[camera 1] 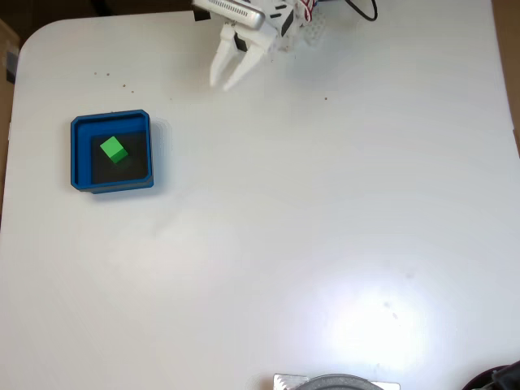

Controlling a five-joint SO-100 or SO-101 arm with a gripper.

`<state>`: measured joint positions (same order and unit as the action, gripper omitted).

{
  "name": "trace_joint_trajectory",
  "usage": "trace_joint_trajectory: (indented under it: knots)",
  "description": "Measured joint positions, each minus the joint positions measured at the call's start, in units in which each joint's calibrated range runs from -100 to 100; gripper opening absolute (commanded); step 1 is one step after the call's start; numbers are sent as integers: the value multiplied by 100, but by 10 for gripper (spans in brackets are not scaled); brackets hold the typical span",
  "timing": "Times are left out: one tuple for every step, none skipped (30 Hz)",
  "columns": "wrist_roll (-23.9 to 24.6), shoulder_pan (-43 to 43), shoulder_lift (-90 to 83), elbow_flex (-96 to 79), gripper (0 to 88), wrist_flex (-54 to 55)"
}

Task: Pick up green cube and drop it in the blue box

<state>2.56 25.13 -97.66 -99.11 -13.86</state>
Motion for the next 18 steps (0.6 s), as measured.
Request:
trace_joint_trajectory:
  knots:
    - [-5,-206,0,0,29,0]
    - [-5,-405,0,0,29,0]
    - [-5,-590,0,0,29,0]
    - [-5,-768,0,0,29,0]
    - [-5,-953,0,0,29,0]
    - [-5,-1123,0,0,29,0]
    - [-5,-1287,0,0,29,0]
    - [-5,-1465,0,0,29,0]
    - [-5,-1621,0,0,29,0]
    - [-5,-1756,0,0,29,0]
    - [-5,-1891,0,0,29,0]
    - [-5,-2026,0,0,29,0]
    - [-5,-2154,0,0,29,0]
    - [-5,-2275,0,0,29,0]
    - [-5,-2403,0,0,29,0]
    - [-5,-2531,0,0,29,0]
    - [-5,-2652,0,0,29,0]
    - [-5,-2773,0,0,29,0]
